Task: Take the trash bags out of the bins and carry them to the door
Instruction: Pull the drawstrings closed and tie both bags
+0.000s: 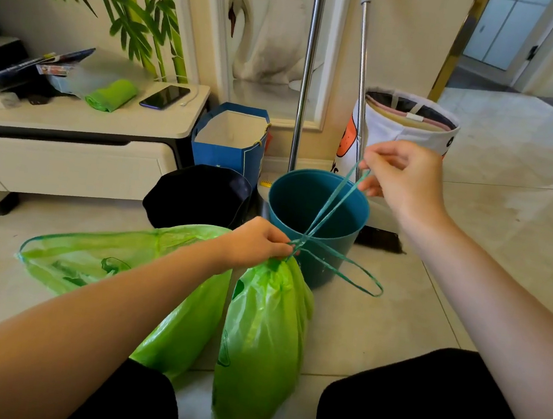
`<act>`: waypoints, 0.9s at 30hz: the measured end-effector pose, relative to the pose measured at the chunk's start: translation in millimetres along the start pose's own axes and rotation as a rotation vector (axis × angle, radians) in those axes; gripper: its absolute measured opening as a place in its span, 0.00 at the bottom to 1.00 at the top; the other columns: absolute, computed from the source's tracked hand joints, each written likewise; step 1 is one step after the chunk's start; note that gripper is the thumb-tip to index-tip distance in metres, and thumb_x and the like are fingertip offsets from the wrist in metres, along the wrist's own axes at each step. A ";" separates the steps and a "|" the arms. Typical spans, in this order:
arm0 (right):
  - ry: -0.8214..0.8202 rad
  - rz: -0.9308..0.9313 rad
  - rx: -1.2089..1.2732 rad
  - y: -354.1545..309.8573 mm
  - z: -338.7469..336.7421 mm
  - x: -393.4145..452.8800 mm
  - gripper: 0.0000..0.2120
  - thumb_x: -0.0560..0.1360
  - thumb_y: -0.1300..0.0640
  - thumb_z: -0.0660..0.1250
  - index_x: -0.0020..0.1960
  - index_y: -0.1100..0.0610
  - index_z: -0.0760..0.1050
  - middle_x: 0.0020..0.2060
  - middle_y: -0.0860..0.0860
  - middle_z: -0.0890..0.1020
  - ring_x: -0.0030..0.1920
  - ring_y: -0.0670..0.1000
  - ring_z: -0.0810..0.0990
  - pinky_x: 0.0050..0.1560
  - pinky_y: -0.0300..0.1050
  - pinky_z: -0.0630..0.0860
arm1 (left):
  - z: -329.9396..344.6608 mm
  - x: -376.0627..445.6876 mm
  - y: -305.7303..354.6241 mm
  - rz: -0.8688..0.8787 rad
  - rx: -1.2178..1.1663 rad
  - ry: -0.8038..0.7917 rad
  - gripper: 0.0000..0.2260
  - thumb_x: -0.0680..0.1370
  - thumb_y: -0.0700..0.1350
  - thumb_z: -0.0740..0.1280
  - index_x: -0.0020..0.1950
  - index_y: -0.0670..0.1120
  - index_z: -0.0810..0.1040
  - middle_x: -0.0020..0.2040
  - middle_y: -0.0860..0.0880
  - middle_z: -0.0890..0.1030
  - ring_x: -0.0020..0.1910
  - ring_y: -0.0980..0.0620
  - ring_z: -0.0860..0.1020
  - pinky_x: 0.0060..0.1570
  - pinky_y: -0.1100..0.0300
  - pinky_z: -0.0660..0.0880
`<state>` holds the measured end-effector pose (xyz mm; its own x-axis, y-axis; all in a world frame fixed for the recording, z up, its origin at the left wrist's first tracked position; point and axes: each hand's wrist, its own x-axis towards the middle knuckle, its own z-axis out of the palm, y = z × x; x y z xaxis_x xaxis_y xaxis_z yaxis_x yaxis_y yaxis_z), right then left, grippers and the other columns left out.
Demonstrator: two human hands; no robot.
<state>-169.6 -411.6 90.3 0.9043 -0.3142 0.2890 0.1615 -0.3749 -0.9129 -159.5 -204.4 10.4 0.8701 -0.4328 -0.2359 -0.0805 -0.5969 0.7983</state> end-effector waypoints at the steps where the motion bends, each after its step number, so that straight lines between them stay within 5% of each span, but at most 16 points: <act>1: -0.003 -0.008 0.027 -1.8 0.8 -1.3 0.05 0.76 0.60 0.65 0.49 0.58 0.79 0.40 0.53 0.83 0.30 0.46 0.83 0.34 0.38 0.81 | 0.4 -0.4 1.2 0.020 0.018 -0.047 0.08 0.77 0.42 0.67 0.52 0.42 0.84 0.44 0.41 0.83 0.41 0.50 0.77 0.47 0.55 0.76; 5: -0.021 -0.073 0.049 -3.8 5.6 -3.6 0.05 0.76 0.61 0.66 0.49 0.58 0.80 0.39 0.52 0.84 0.35 0.47 0.85 0.40 0.38 0.81 | 1.9 -4.2 5.9 0.109 0.102 -0.186 0.11 0.75 0.39 0.68 0.56 0.43 0.83 0.52 0.39 0.84 0.47 0.49 0.79 0.57 0.50 0.76; 10: -0.070 -0.195 -0.059 0.4 11.0 -2.0 0.06 0.75 0.59 0.68 0.50 0.57 0.81 0.40 0.49 0.85 0.41 0.43 0.83 0.47 0.35 0.80 | 7.4 -8.7 8.1 0.114 0.095 -0.297 0.06 0.74 0.36 0.68 0.50 0.38 0.80 0.46 0.50 0.84 0.39 0.66 0.78 0.45 0.69 0.76; 13: -0.067 -0.203 -0.053 4.8 12.3 -0.1 0.06 0.74 0.58 0.68 0.50 0.57 0.82 0.40 0.49 0.85 0.42 0.41 0.83 0.49 0.36 0.79 | 11.7 -7.7 6.8 0.126 0.085 -0.256 0.15 0.73 0.49 0.72 0.46 0.36 0.80 0.43 0.39 0.81 0.40 0.54 0.76 0.48 0.54 0.77; 15: -0.064 -0.207 -0.042 6.5 13.2 -0.1 0.07 0.75 0.59 0.68 0.51 0.57 0.82 0.40 0.49 0.85 0.42 0.41 0.84 0.50 0.36 0.79 | 13.6 -5.9 6.0 0.137 0.088 -0.194 0.16 0.74 0.50 0.71 0.39 0.36 0.81 0.34 0.46 0.79 0.36 0.51 0.74 0.41 0.54 0.75; 18: -0.095 -0.142 -0.021 6.7 18.1 0.8 0.10 0.78 0.58 0.63 0.56 0.58 0.79 0.43 0.51 0.85 0.43 0.44 0.84 0.50 0.39 0.80 | 13.4 -4.3 6.1 0.138 0.047 -0.169 0.16 0.76 0.48 0.69 0.39 0.35 0.82 0.34 0.57 0.83 0.39 0.56 0.79 0.45 0.57 0.77; 22: -0.485 0.123 -0.245 21.4 30.6 -5.4 0.20 0.79 0.49 0.59 0.67 0.56 0.68 0.44 0.50 0.85 0.48 0.48 0.83 0.56 0.49 0.77 | 9.6 -2.3 2.3 0.058 -0.091 -0.169 0.16 0.76 0.45 0.69 0.40 0.31 0.80 0.39 0.53 0.85 0.37 0.63 0.80 0.41 0.66 0.75; 24: -0.731 0.151 -0.440 30.5 34.2 -11.9 0.18 0.77 0.43 0.59 0.60 0.54 0.71 0.45 0.49 0.85 0.50 0.48 0.81 0.57 0.50 0.76 | 6.9 -2.2 0.5 0.016 -0.168 -0.175 0.14 0.77 0.45 0.68 0.39 0.35 0.80 0.39 0.50 0.85 0.34 0.61 0.78 0.39 0.62 0.73; 27: -0.960 0.099 -0.531 31.9 37.9 -19.4 0.19 0.78 0.43 0.58 0.46 0.57 0.78 0.39 0.50 0.81 0.40 0.48 0.78 0.46 0.44 0.74 | 1.8 -2.3 -2.5 -0.041 -0.250 -0.169 0.12 0.78 0.48 0.67 0.44 0.41 0.84 0.33 0.49 0.80 0.31 0.55 0.72 0.36 0.62 0.70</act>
<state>-166.9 -384.4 44.6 0.8722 0.3586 -0.3328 0.0889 -0.7851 -0.6130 -162.2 -203.2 8.0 0.7752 -0.5305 -0.3431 0.0938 -0.4404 0.8929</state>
